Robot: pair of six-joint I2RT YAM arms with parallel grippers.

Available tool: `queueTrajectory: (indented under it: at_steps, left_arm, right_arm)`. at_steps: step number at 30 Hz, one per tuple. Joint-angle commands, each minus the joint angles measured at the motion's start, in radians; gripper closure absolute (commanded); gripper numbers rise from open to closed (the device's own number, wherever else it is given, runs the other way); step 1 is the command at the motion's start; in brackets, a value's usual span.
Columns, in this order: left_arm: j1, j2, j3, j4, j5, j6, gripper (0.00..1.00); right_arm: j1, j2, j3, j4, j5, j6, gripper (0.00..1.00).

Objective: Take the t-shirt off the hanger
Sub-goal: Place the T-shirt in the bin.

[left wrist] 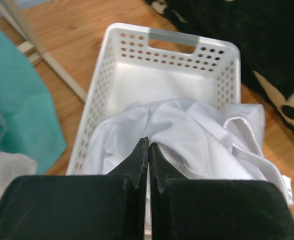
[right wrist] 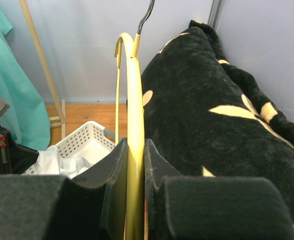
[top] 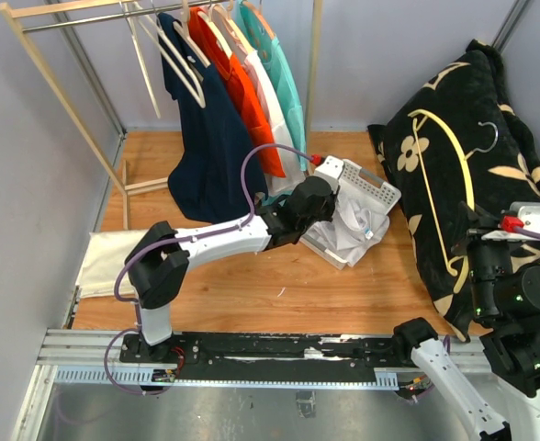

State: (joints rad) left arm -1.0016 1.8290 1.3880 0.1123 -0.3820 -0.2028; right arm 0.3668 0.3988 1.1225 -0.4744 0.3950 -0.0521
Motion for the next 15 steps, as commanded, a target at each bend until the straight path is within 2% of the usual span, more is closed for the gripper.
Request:
queueTrajectory:
  at_steps: [1,10,15]
  left_arm:
    - [0.018,0.017,0.067,-0.057,-0.158,-0.009,1.0]
    - [0.035,0.012,0.139,-0.102,-0.283,0.067,1.0]
    - [0.046,-0.009,0.177,-0.103,-0.307,0.101,1.0]
  right_arm:
    - [0.015,0.01,-0.004,0.065,-0.015,0.018,0.99]
    - [0.015,0.016,-0.006,0.066,-0.02,0.02,0.99]
    - [0.016,0.013,-0.006,0.066,-0.018,0.02,0.99]
